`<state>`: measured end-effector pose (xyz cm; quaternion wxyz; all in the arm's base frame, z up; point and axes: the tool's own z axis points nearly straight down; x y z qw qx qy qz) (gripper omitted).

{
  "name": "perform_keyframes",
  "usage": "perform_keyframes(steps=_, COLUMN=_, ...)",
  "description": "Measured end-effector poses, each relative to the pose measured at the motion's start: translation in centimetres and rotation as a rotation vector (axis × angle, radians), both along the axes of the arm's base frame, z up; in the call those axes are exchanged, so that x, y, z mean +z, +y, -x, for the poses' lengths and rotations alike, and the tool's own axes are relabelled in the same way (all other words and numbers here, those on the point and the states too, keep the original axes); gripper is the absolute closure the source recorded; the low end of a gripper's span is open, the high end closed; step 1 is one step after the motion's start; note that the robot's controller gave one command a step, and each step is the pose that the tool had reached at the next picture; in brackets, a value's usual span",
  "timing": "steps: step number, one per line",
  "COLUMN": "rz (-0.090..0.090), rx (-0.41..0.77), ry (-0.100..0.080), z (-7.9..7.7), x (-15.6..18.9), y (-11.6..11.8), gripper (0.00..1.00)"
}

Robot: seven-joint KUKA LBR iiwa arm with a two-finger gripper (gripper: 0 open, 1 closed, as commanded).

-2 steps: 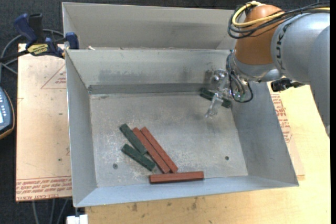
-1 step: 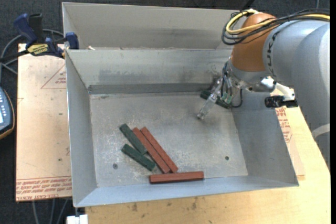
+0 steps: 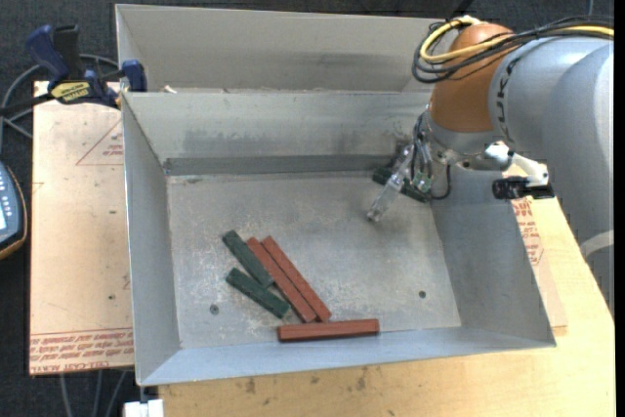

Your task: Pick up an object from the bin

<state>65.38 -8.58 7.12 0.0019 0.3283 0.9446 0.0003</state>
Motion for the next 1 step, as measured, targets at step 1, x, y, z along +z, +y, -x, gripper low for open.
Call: perform_keyframes(steps=1, rz=0.0, rx=0.0, ry=0.0, z=-0.05, x=0.09, y=-0.01, gripper=1.0)
